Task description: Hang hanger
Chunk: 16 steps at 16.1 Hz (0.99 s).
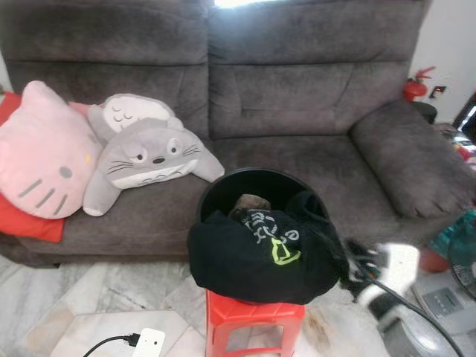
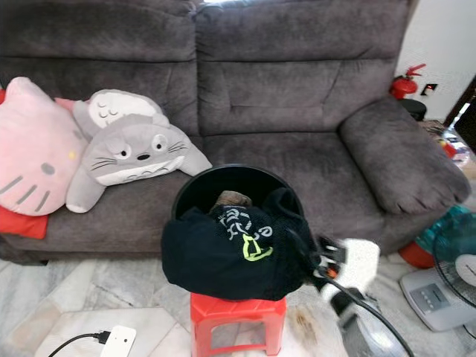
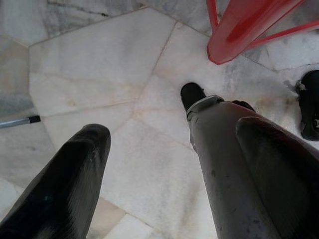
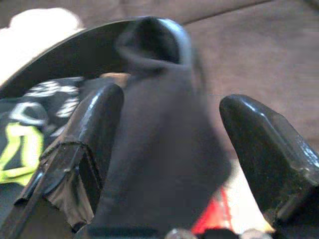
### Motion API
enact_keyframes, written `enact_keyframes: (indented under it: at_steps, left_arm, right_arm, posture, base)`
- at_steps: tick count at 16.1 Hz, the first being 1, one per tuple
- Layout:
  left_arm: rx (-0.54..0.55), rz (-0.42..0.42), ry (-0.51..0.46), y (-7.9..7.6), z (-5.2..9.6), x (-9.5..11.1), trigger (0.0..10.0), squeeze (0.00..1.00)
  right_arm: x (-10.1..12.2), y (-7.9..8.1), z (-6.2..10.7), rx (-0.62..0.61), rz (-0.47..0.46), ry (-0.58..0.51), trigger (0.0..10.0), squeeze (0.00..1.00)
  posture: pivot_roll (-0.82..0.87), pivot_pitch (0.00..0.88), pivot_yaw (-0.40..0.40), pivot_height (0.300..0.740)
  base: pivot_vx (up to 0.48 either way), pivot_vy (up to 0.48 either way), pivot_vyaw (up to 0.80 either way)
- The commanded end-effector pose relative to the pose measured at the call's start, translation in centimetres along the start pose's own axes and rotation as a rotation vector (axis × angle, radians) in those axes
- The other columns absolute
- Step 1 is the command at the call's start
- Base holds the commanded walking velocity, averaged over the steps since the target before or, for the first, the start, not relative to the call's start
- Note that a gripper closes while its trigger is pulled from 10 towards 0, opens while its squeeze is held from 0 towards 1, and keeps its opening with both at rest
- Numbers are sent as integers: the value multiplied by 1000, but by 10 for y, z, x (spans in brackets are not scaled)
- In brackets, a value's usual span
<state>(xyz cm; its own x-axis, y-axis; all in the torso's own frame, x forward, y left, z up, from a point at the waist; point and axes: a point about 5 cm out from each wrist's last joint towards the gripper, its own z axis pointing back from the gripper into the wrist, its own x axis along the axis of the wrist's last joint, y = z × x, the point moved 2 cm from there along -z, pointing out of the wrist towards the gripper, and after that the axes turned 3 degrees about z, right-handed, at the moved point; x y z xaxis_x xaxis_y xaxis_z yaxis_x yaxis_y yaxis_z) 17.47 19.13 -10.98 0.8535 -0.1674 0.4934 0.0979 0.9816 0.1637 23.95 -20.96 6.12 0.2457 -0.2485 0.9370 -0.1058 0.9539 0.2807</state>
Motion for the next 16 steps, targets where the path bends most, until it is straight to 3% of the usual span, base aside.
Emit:
enact_keyframes:
  at_steps: [1,4,10,16]
  left_arm:
    - [5,-21,15,1,0,-4,10000,0]
    - [10,-20,14,2,0,-3,10000,0]
    - [24,-24,10,2,0,-3,10000,0]
    - [41,-33,5,4,0,-3,10000,0]
  right_arm:
    - [-1,-5,2,-38,-50,-27,10000,0]
    - [-6,-11,1,-80,-105,-49,10000,0]
    - [-38,3,-3,-23,-288,-35,10000,0]
    - [-36,2,8,-41,-370,-128,10000,0]
  posture:
    - [-178,15,-1,740]
    - [-179,16,-1,740]
    - [-168,23,-3,740]
    - [-167,25,-3,740]
  base:
    - [0,0,0]
    - [0,0,0]
    - [0,0,0]
    - [0,0,0]
